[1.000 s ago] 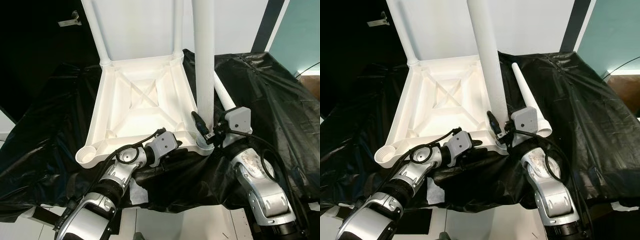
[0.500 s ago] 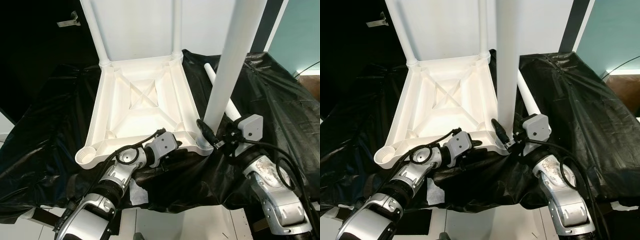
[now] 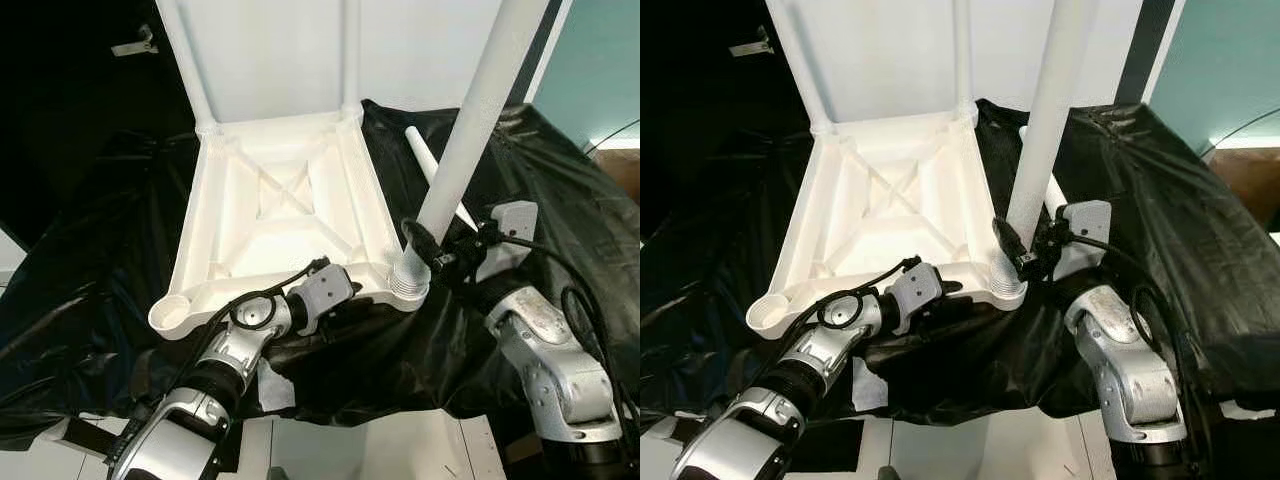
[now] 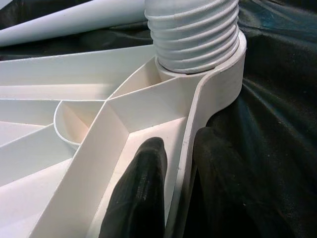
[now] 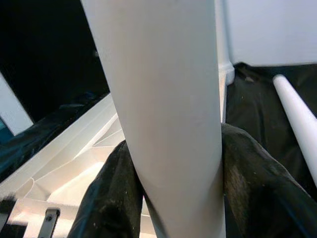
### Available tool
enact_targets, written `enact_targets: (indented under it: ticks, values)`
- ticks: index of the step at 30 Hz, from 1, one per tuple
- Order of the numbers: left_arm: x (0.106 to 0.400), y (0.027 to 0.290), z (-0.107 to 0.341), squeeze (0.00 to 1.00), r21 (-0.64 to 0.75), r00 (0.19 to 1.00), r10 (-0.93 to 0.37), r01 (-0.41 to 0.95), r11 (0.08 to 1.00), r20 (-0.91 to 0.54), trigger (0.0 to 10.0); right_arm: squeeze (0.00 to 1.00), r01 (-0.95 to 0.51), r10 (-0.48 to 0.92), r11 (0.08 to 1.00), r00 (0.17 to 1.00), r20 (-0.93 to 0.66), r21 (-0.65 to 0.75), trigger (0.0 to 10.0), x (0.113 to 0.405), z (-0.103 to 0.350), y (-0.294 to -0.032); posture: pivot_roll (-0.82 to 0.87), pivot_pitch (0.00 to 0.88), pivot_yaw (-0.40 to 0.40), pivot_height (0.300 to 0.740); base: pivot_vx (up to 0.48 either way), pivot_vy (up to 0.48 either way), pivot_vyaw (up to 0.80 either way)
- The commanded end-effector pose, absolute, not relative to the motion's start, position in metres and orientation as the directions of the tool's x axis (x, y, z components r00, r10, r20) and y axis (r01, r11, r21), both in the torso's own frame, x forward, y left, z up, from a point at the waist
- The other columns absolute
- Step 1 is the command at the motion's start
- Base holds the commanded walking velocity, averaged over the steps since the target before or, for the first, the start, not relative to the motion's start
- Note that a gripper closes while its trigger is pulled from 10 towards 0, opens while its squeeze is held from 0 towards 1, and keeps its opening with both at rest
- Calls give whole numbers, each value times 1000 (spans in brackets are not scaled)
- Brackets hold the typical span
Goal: Building children table
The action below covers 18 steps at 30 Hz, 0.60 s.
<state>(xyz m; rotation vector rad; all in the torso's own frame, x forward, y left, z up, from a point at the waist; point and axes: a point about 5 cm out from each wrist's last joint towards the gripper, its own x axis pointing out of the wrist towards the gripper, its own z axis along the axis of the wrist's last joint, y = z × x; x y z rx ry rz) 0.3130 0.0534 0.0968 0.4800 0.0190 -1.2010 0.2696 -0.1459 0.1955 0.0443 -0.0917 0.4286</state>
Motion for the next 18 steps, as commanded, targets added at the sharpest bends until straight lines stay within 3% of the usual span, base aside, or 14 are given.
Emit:
enact_targets:
  ticks: [1,6,10,18]
  values:
    - [305,41,89,0,333,303,-902,922,197,-306,10000,0,-428,433,899,900,-52,93,10000,270,174,-148,-198,36,64,740,0,0,0]
    - [305,40,89,0,330,303,-902,923,198,-306,10000,0,-475,482,876,869,-115,85,10000,266,171,-150,-199,36,62,740,0,0,0]
    - [304,41,88,0,326,304,-902,924,200,-307,10000,0,-618,603,786,755,-255,29,10000,250,153,-152,-196,36,60,740,0,0,0]
    - [305,40,87,0,326,310,-900,922,207,-307,10000,0,-683,650,730,702,-291,-18,10000,253,158,-161,-193,38,54,740,0,0,0]
